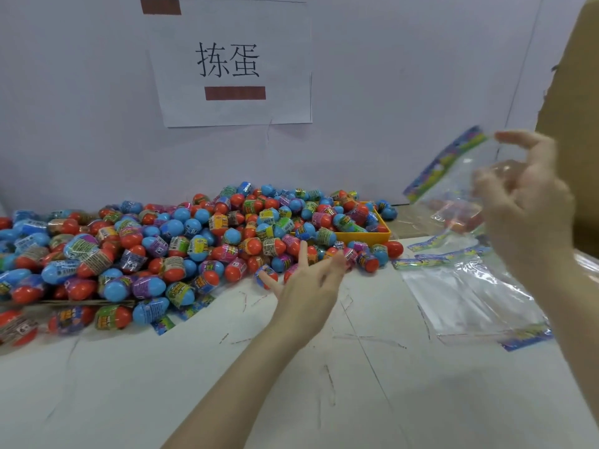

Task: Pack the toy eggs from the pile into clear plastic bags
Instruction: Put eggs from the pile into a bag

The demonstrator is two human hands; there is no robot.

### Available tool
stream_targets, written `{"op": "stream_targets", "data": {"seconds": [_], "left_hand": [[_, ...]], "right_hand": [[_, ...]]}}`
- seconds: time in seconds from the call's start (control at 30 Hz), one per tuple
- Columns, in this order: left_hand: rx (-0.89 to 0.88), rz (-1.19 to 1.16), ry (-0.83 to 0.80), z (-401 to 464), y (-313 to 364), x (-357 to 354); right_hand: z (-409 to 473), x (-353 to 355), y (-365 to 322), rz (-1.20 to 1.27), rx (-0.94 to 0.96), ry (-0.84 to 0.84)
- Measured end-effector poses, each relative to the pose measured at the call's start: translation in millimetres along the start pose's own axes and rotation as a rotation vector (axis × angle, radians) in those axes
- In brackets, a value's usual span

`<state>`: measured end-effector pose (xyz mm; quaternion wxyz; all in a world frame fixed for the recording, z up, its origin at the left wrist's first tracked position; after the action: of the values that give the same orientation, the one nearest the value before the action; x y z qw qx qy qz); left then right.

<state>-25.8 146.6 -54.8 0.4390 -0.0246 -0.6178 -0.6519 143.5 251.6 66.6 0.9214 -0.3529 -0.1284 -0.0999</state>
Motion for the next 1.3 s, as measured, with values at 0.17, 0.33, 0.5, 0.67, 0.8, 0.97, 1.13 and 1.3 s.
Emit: {"op": "stream_targets", "data": {"seconds": [0.17,0.33,0.5,0.67,0.8,0.97,1.13,1.3], "left_hand": [[-0.121,0.097,0.059,-10,-2,27],[-0.368,0.66,0.03,-17,7,27],[0.167,-0.703,0.205,-19,29,50],[0.311,-0.974,0.026,-37,26,51],[0.437,-1.245,0.035,-45,13,59],[0.291,-1.033,0.314,-49,-14,92],[0.171,-0.907,0.444,-55,-20,115],[0.181,-1.081,0.472,-55,-27,118]], "right_hand": [[-7,-34,-20,0.486,-0.156,-0.323],[-9,-43,-30,0.572,-0.161,-0.258],[-14,-48,-34,0.872,-0.295,-0.395],[-29,-73,-44,1.294,-0.524,-0.513],[-40,-98,-53,1.482,-0.693,-0.52],[-57,-121,-41,1.04,-0.73,-0.25],[-78,-125,-51,0.595,-0.182,-0.056],[-112,-147,-64,-0.141,0.663,-0.435]]}}
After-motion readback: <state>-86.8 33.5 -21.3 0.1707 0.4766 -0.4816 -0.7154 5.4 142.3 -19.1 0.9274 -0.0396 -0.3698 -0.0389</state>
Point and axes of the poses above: each hand's wrist, its own z-axis towards the middle knuckle, its own x-axis out of the back of the hand, y = z × x, the point moved 4 cm from there along z, towards the middle knuckle, and after that the axes turned 3 degrees about -x, right-handed, at the moved point
